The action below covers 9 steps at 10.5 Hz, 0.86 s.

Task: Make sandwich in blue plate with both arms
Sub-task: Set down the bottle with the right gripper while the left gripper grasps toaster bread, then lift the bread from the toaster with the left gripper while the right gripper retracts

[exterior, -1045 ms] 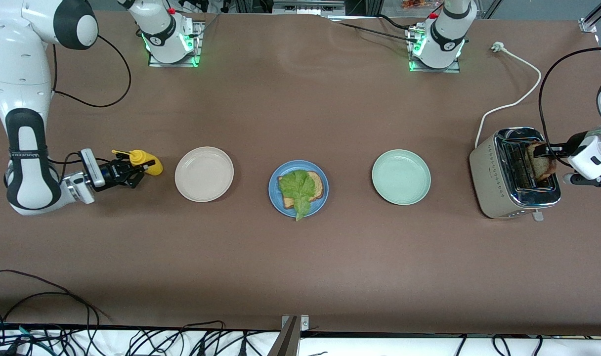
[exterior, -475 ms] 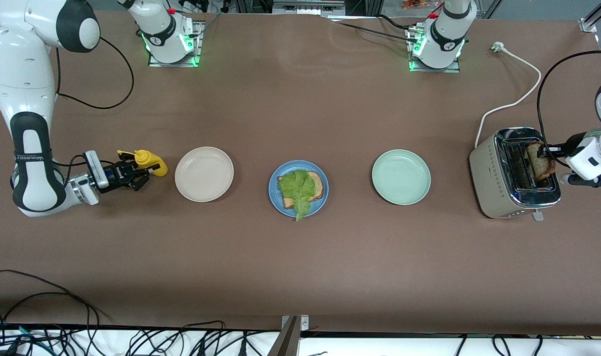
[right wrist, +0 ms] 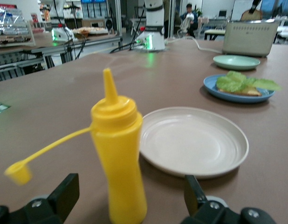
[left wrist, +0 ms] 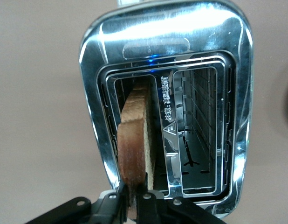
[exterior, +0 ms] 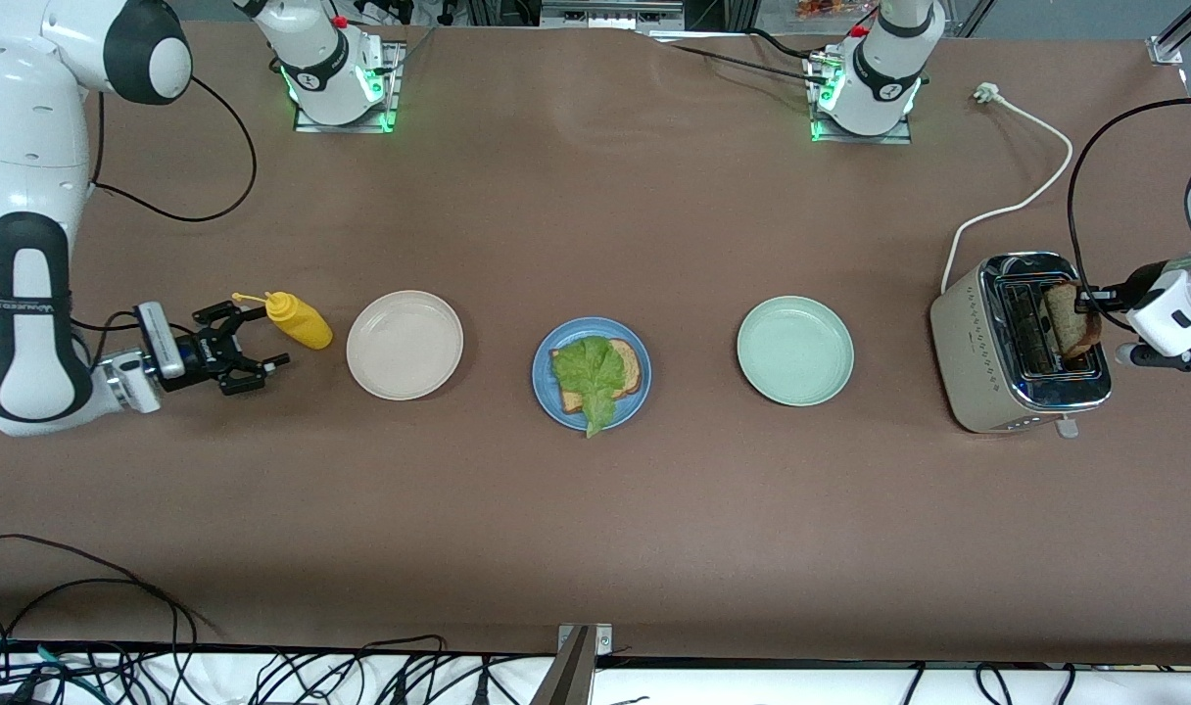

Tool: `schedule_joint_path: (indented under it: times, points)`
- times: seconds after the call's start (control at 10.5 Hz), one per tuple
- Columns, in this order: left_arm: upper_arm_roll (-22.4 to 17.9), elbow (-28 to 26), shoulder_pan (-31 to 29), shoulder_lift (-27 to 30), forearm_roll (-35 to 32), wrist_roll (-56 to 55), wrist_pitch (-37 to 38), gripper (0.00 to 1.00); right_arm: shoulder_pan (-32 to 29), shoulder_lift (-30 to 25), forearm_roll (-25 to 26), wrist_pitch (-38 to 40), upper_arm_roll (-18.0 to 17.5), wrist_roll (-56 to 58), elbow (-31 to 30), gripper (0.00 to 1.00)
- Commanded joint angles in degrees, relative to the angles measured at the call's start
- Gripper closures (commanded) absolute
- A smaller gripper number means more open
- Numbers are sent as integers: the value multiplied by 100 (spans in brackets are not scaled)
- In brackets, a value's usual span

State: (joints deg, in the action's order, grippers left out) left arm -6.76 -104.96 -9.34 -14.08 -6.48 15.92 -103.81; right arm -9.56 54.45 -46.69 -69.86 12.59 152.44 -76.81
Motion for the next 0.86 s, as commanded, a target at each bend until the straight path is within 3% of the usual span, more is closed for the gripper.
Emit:
schedule_joint_path:
  times: [0.0,0.29,0.57,0.76]
  points:
    - [17,256,-15,194,6,130,308,100,-64,22,422,96,304,-39,594,0]
    - [96,808,72,431,276,121,747,100,-46,-30,1151,-54,515,-756,1228,0]
    - [271,1345,178,590,349,121,1310,100,155,-345,1766,-27,604,-2239,1712,0]
    - [438,1364,248,564,960,52,1294,100,436,-741,2223,-10,595,-3216,1766,0]
